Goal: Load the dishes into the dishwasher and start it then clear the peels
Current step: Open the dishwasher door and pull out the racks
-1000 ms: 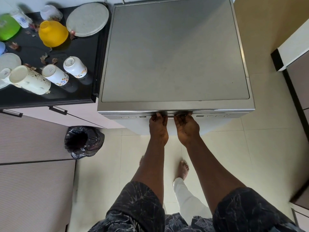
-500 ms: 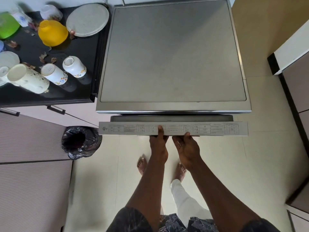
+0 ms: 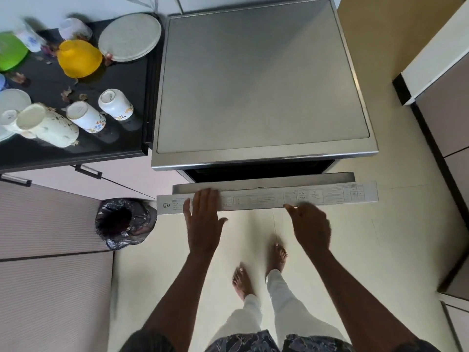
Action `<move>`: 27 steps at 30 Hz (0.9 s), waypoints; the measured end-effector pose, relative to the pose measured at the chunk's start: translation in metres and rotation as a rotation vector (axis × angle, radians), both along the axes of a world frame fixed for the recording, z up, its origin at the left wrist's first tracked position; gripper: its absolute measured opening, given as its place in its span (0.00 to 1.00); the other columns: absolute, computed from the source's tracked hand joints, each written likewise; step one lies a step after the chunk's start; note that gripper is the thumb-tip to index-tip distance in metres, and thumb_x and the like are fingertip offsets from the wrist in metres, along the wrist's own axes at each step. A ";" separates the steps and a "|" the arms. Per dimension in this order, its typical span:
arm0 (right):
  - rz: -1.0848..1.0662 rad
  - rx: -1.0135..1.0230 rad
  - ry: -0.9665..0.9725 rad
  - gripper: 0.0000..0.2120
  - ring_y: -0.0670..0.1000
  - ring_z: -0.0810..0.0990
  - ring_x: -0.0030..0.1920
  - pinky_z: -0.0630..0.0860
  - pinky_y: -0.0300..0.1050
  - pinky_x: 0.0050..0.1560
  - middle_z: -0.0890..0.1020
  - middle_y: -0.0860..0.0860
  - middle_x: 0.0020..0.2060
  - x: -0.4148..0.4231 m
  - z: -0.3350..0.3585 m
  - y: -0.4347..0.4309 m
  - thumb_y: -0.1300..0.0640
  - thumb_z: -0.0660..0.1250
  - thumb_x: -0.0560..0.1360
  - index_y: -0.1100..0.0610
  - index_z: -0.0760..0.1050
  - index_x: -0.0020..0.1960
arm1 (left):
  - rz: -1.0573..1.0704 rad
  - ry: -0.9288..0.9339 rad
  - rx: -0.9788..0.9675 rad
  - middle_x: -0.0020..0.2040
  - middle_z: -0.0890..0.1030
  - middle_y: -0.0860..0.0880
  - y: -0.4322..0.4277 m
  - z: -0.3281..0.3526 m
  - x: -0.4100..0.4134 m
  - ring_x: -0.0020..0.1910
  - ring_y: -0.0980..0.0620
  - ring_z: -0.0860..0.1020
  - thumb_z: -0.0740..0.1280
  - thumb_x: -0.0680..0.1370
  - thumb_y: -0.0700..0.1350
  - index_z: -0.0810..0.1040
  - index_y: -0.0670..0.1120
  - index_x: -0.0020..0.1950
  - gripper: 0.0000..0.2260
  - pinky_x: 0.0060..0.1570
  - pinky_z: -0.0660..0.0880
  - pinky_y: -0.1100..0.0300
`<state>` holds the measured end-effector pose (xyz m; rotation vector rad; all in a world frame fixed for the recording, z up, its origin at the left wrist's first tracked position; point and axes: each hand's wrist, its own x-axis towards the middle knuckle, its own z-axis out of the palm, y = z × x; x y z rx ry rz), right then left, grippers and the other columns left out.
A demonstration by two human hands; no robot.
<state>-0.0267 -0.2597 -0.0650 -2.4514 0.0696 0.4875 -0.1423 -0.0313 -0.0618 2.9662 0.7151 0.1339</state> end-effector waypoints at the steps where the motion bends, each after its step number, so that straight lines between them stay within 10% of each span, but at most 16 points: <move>1: 0.120 -0.171 -0.216 0.19 0.61 0.81 0.47 0.79 0.56 0.45 0.80 0.55 0.50 0.001 0.006 -0.005 0.41 0.71 0.75 0.57 0.76 0.51 | -0.069 0.020 0.039 0.66 0.75 0.47 0.009 -0.003 0.003 0.68 0.44 0.71 0.79 0.66 0.52 0.70 0.45 0.72 0.37 0.70 0.64 0.45; 4: 0.403 -0.269 -0.569 0.28 0.62 0.74 0.58 0.74 0.57 0.53 0.74 0.58 0.58 0.012 0.019 -0.008 0.45 0.77 0.67 0.59 0.73 0.59 | -0.224 0.068 0.056 0.56 0.77 0.47 0.033 -0.001 0.010 0.57 0.44 0.75 0.77 0.67 0.47 0.73 0.46 0.66 0.30 0.62 0.70 0.50; 7: 0.695 -0.333 -0.503 0.41 0.62 0.68 0.72 0.66 0.58 0.71 0.70 0.59 0.71 0.030 0.004 -0.010 0.47 0.77 0.65 0.58 0.68 0.73 | -0.289 0.119 0.027 0.53 0.77 0.46 0.042 0.000 0.010 0.52 0.43 0.76 0.78 0.65 0.47 0.75 0.45 0.60 0.26 0.57 0.72 0.49; 14: 0.800 -0.393 -0.631 0.19 0.60 0.76 0.52 0.72 0.55 0.57 0.76 0.55 0.54 0.019 0.001 -0.011 0.61 0.70 0.71 0.58 0.75 0.62 | -0.315 0.138 -0.008 0.50 0.76 0.47 0.034 -0.004 -0.004 0.47 0.44 0.74 0.77 0.65 0.46 0.75 0.45 0.54 0.21 0.51 0.73 0.50; 27: 0.850 -0.346 -0.561 0.15 0.60 0.73 0.60 0.72 0.53 0.59 0.74 0.58 0.61 -0.020 -0.021 -0.041 0.58 0.72 0.71 0.59 0.74 0.56 | -0.338 0.188 -0.011 0.65 0.73 0.42 0.003 -0.018 -0.050 0.62 0.41 0.72 0.73 0.68 0.43 0.73 0.44 0.58 0.20 0.60 0.71 0.49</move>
